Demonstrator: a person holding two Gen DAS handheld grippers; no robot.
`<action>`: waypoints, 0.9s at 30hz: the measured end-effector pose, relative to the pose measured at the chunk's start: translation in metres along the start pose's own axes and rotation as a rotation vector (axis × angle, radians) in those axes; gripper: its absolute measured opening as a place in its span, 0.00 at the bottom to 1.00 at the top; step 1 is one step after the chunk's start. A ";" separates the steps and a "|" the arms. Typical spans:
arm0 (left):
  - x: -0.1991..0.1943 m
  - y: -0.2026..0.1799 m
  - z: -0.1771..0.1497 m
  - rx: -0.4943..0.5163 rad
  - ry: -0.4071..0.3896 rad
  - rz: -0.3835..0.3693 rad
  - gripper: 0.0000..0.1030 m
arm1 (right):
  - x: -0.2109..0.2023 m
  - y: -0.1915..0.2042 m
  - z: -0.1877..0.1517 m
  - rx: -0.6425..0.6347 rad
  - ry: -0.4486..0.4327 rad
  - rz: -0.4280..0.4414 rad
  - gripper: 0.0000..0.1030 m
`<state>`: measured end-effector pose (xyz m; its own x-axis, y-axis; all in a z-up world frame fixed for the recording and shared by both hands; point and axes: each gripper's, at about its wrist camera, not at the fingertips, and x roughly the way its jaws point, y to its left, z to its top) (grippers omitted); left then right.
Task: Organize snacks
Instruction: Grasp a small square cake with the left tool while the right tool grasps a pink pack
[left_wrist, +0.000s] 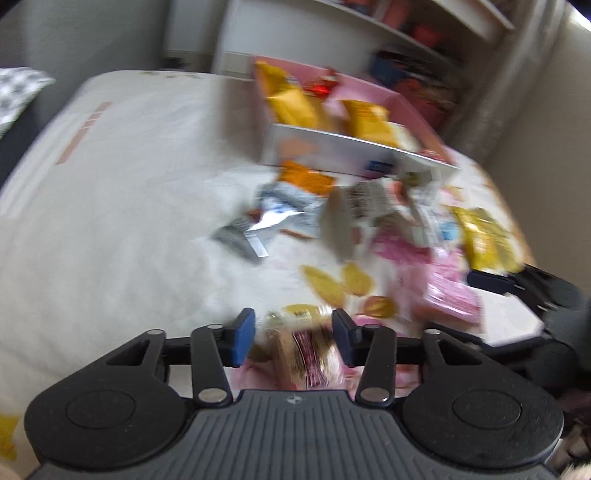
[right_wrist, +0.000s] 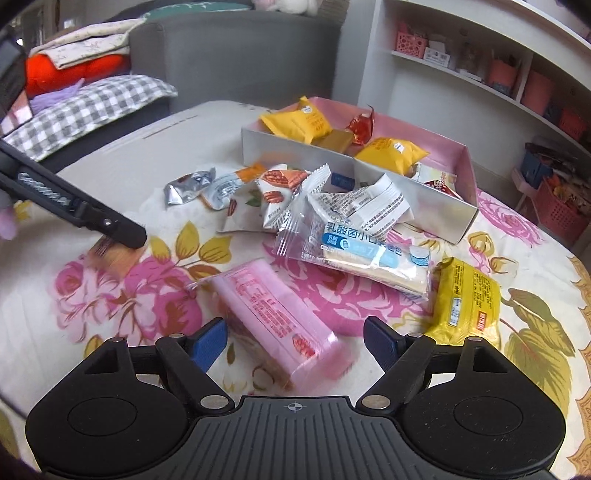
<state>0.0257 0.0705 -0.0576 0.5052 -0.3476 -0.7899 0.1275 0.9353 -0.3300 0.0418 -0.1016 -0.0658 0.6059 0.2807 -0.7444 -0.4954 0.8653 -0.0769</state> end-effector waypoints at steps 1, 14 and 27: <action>0.000 -0.001 0.001 0.016 -0.007 -0.013 0.35 | 0.002 0.000 0.002 0.016 0.003 -0.005 0.77; -0.001 -0.027 -0.009 0.143 -0.004 0.015 0.64 | 0.001 0.000 0.003 0.076 0.019 0.033 0.57; 0.007 -0.036 -0.019 0.222 0.046 0.100 0.38 | -0.007 0.011 0.003 0.137 0.046 0.084 0.47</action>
<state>0.0080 0.0328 -0.0609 0.4862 -0.2504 -0.8372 0.2655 0.9551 -0.1315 0.0337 -0.0925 -0.0598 0.5349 0.3383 -0.7742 -0.4519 0.8888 0.0761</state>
